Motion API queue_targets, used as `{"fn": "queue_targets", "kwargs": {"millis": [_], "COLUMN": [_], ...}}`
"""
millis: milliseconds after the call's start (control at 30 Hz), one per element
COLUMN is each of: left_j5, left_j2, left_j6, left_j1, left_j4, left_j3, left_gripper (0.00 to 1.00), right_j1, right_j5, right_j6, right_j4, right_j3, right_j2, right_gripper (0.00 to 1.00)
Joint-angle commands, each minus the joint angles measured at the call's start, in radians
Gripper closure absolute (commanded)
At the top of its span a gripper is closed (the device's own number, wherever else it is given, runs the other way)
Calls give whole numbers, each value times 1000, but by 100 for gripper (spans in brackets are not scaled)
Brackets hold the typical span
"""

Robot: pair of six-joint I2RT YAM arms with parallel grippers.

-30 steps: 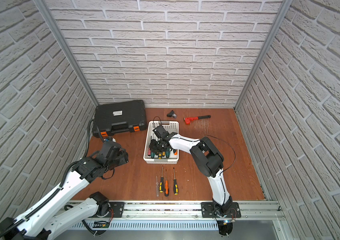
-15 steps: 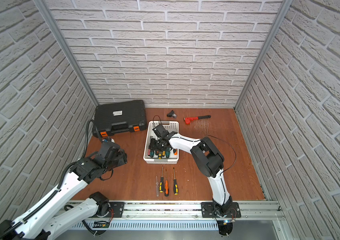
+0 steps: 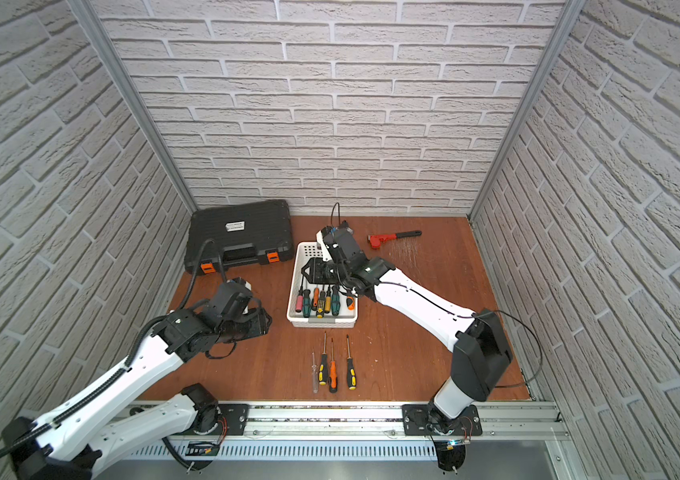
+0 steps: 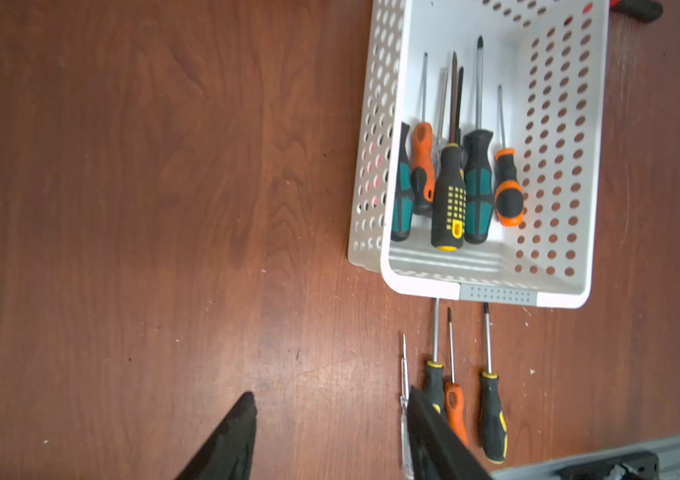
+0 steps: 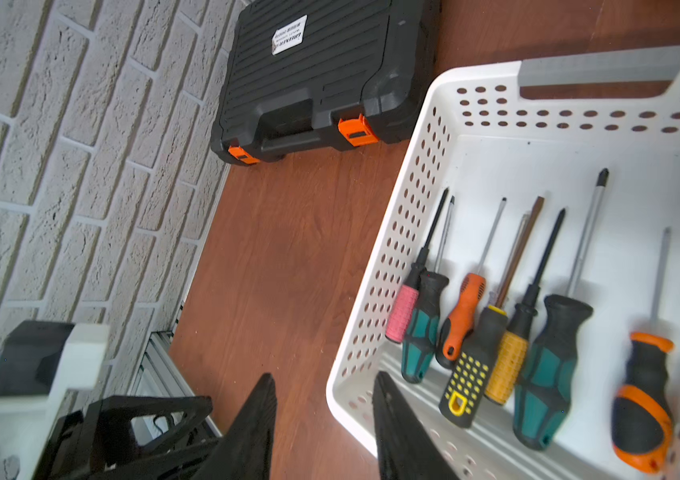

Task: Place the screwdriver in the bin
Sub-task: 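Lower the green-black screwdriver into the basket and open the right gripper, then raise the right gripper from the basket while the left gripper reaches toward the clear screwdriver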

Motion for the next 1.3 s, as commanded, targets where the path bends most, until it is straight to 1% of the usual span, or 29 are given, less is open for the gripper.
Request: {"fn": "queue_targets", "kwargs": {"millis": [0, 67, 133, 200, 333, 467, 567, 733, 867, 1033, 1267], "left_j5": [-8, -33, -55, -61, -120, -127, -124, -97, -73, -58, -12], "left_j2": [22, 44, 63, 91, 188, 267, 334, 430, 476, 518, 563], "left_j6": [-64, -108, -171, -224, -299, -356, -365, -360, -371, -391, -395], "left_j1": [-73, -137, -214, -273, -387, -455, -484, -503, -503, -498, -493], "left_j4": [15, 41, 109, 171, 193, 267, 269, 262, 286, 274, 285], "left_j3": [-3, -24, -72, -109, -89, -89, -50, 3, -2, -15, -32], "left_gripper": [42, 43, 43, 44, 44, 45, 46, 47, 48, 51, 55], "right_j1": [24, 31, 34, 35, 34, 34, 34, 32, 31, 31, 31], "right_j5": [62, 76, 93, 120, 177, 211, 216, 221, 186, 149, 149], "right_j6": [-28, -22, -23, -35, -66, -84, -94, -73, -66, -56, -58], "right_j4": [-23, -12, -19, -46, -114, -148, -172, -134, -102, -67, -70], "right_j3": [-113, -186, -244, -282, -338, -382, -397, -458, -462, -460, -453], "right_j2": [-71, -130, -195, -260, -389, -459, -475, -479, -438, -388, -381], "right_gripper": [59, 60, 60, 60, 59, 58, 58, 58, 59, 60, 61]}}
